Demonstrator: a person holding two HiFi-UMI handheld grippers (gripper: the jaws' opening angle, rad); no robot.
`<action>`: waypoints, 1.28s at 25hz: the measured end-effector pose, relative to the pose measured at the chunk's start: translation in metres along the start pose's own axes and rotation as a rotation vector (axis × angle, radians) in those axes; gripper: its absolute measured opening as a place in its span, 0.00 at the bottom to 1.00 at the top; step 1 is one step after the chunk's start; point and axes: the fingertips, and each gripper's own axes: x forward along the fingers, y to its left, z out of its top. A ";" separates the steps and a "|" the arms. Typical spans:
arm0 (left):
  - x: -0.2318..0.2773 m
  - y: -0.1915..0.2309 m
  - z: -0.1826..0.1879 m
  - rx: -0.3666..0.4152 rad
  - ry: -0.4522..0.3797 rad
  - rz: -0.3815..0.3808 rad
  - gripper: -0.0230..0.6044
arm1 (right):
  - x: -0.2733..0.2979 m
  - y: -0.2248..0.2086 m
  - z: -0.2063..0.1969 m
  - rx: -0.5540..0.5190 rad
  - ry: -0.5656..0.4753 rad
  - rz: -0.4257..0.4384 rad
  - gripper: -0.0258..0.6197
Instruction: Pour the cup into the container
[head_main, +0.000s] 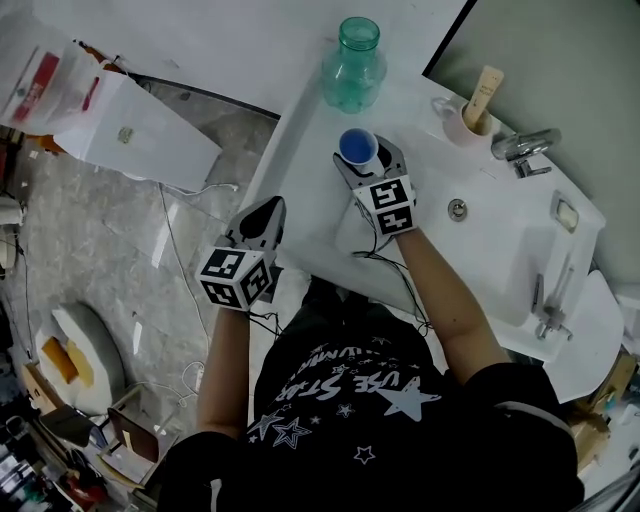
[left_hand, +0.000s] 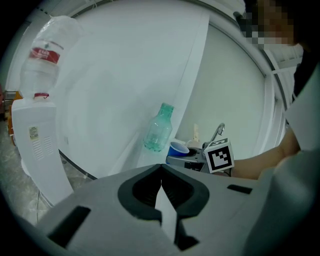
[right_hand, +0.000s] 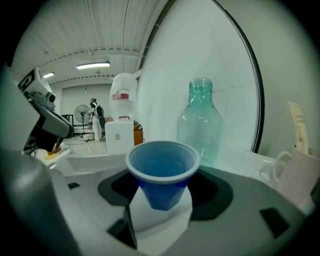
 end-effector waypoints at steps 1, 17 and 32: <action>0.001 0.000 -0.003 -0.007 0.004 0.000 0.05 | 0.002 -0.001 -0.002 0.008 0.003 0.000 0.50; 0.006 -0.008 -0.021 -0.047 0.026 0.014 0.05 | 0.016 0.009 -0.024 0.010 0.029 0.045 0.50; -0.009 -0.025 -0.014 -0.029 -0.012 0.049 0.05 | -0.014 0.010 -0.035 0.015 0.041 0.060 0.63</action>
